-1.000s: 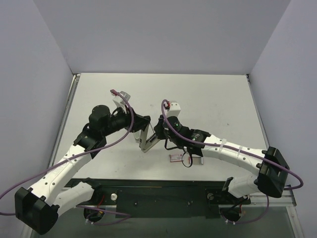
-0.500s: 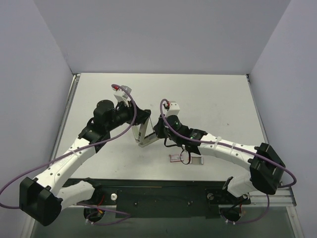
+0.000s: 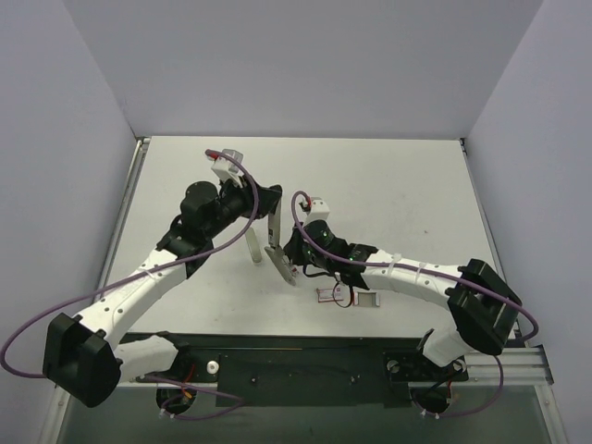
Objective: Unload the staples from the stapler
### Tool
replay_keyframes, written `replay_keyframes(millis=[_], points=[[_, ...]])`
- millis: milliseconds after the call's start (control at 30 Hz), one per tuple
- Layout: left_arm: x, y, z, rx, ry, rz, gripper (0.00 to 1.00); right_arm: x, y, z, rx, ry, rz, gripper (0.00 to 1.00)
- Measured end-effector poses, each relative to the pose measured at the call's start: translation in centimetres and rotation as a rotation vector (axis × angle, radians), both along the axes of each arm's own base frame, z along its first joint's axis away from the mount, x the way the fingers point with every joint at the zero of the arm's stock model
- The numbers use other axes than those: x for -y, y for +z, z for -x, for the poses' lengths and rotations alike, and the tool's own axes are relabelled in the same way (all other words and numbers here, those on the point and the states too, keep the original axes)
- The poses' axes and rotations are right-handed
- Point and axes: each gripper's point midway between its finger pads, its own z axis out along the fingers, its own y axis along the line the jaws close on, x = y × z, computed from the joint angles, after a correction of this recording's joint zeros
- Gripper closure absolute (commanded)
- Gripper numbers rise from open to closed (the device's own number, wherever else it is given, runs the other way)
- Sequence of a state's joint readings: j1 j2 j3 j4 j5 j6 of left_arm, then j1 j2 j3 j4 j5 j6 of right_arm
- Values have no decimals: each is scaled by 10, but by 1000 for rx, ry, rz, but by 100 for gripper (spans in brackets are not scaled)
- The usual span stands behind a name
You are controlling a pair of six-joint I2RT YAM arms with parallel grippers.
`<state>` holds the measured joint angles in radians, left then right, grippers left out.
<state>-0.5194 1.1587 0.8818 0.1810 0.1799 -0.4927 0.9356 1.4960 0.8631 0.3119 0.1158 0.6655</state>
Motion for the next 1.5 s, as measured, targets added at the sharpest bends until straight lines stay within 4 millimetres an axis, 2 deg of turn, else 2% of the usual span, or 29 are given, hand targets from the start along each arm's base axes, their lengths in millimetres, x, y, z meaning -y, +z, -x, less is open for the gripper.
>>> replay_keyframes(millis=[133, 300, 600, 800, 967, 1300, 1500], points=[[5, 3, -9, 26, 18, 12, 100, -3, -8, 7, -25, 30, -5, 100], [10, 2, -18, 43, 35, 18, 100, -8, -4, 7, -19, 45, -27, 100], [20, -12, -30, 35, 52, -4, 100, -16, 2, 6, 0, 70, -66, 100], [28, -18, -39, 36, 54, -30, 100, -23, -1, 8, -7, 98, -83, 100], [36, -11, -47, 63, 54, -44, 100, -25, -1, 9, -8, 109, -95, 100], [38, -3, -42, 81, 46, -47, 100, -18, -3, 8, 0, 115, -71, 100], [32, 28, -23, 121, 35, 1, 100, -6, 15, 12, 37, 109, -69, 100]])
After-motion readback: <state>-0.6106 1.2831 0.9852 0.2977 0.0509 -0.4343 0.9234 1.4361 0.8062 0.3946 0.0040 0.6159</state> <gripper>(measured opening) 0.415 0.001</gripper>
